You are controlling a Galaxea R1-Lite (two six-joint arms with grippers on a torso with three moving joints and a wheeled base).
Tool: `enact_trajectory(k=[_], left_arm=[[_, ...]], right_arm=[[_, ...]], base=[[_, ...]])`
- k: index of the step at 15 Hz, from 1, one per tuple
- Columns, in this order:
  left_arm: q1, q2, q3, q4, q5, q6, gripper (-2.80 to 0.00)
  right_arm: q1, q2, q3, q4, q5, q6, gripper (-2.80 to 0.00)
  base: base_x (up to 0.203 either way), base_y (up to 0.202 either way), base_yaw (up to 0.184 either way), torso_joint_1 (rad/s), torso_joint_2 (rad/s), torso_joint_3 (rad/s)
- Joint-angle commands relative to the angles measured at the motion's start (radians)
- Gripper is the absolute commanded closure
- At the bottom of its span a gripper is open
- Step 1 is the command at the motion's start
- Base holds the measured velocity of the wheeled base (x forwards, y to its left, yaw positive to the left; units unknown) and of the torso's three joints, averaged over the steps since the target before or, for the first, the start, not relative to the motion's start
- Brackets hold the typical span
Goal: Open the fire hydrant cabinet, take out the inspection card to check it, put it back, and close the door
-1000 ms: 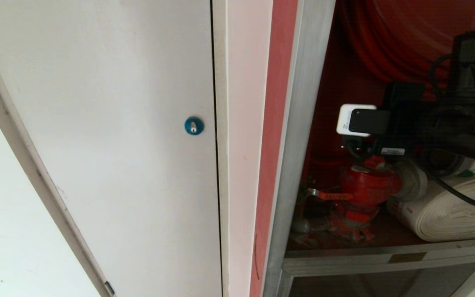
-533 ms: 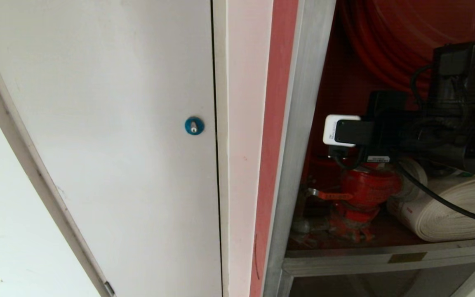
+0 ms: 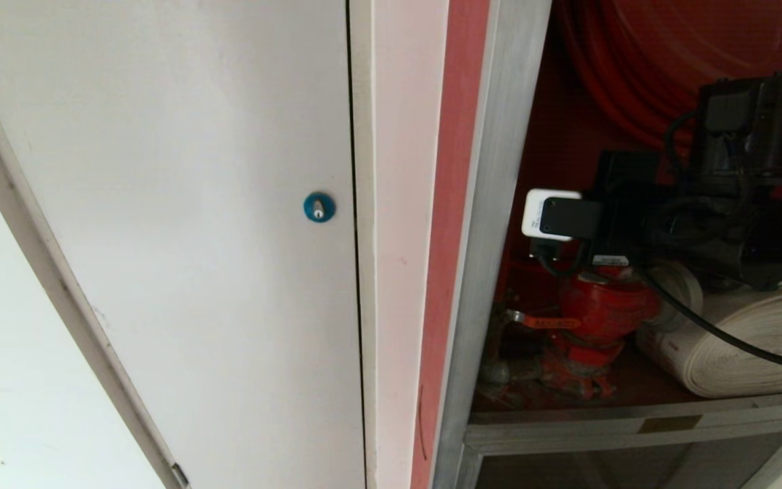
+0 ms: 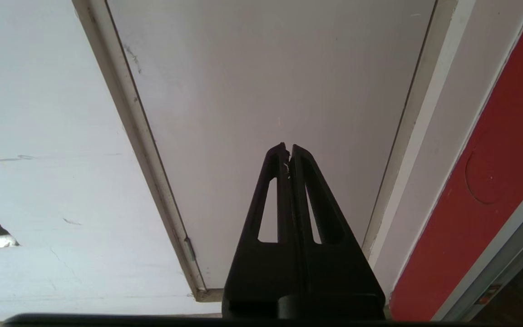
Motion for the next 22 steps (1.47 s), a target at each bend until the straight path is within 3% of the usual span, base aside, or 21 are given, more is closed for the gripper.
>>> enact_trajectory(k=[1, 3, 4, 8, 22], left_arm=[[0.0, -0.001, 0.006, 0.0, 0.0, 0.0, 0.0], [0.0, -0.001, 0.006, 0.0, 0.0, 0.0, 0.0], [0.0, -0.001, 0.006, 0.0, 0.0, 0.001, 0.0], [0.0, -0.001, 0.006, 0.0, 0.0, 0.0, 0.0], [0.0, -0.001, 0.006, 0.0, 0.0, 0.0, 0.0]], right_arm=[[-0.004, 0.004, 0.001, -0.001, -0.004, -0.008, 0.0], [-0.004, 0.003, 0.007, -0.001, -0.004, -0.008, 0.0], [-0.004, 0.004, 0.007, -0.001, -0.006, -0.008, -2.8], [-0.008, 0.004, 0.01, -0.001, -0.058, -0.011, -2.8], [-0.007, -0.114, 0.15, 0.01, -0.055, -0.015, -2.8]], base=[[0.0, 0.0, 0.0, 0.0, 0.0, 0.0], [0.0, 0.0, 0.0, 0.0, 0.0, 0.0], [0.0, 0.0, 0.0, 0.0, 0.0, 0.0], [0.0, 0.0, 0.0, 0.0, 0.0, 0.0], [0.0, 0.0, 0.0, 0.0, 0.0, 0.0]])
